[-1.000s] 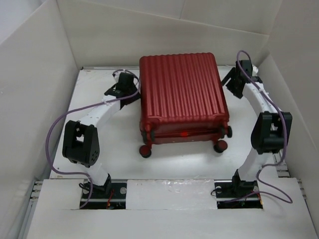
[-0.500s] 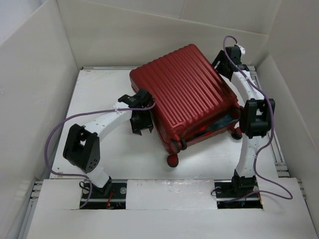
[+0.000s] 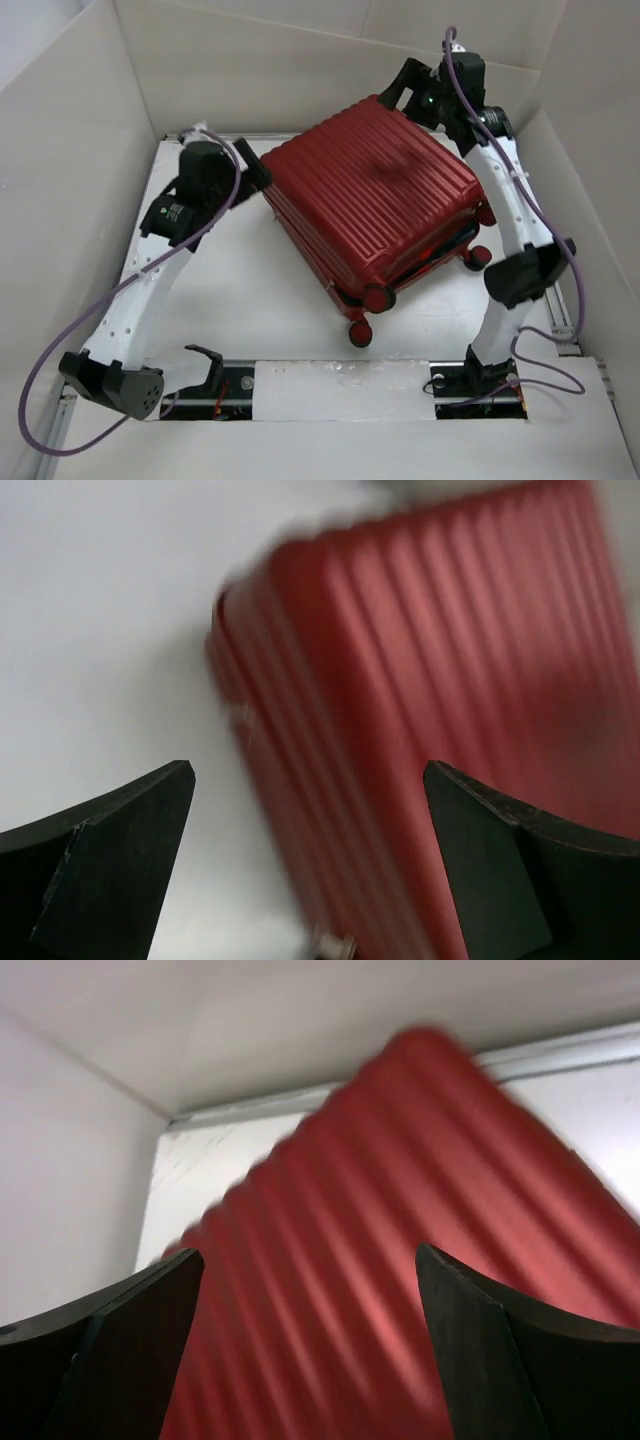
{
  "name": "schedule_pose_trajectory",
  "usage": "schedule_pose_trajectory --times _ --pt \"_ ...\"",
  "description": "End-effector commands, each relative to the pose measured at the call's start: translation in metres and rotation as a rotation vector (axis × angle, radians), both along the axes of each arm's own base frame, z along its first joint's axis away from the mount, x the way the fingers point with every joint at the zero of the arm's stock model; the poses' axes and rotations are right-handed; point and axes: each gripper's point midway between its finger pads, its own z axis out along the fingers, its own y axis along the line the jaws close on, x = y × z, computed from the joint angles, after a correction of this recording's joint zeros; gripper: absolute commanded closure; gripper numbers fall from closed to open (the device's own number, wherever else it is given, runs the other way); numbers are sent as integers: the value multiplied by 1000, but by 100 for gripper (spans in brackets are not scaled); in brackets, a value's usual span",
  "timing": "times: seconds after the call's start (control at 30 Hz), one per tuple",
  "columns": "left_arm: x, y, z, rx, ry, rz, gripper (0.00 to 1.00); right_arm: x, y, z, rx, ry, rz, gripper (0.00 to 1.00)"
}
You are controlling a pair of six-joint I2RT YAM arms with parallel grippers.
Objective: Pack the luggage
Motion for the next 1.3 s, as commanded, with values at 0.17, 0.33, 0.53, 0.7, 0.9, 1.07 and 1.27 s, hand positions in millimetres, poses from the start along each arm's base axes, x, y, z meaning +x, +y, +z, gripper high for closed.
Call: schedule_pose_trajectory --times 0.17,0.33,0.53,0.7,0.9,1.07,1.27 --pt "130 49 76 -228 -338 147 1 -87 -97 3 27 51 -263 8" --pt "206 57 26 -291 -253 101 4 -140 -172 -35 103 115 -508 56" --pt "271 38 -6 -328 -193 3 27 -188 -223 -120 190 333 -746 100" --pt "299 16 -27 -353 -176 -107 28 -216 -247 -147 193 356 -872 100" --pt "300 -32 -68 -374 -121 -249 30 -210 -241 -199 318 490 -852 99" --pt "292 -49 -88 -405 -95 -303 33 -191 -214 -206 450 504 -724 96" --pt "260 -109 -113 -387 -42 -461 33 -176 -171 -238 536 558 -594 92"
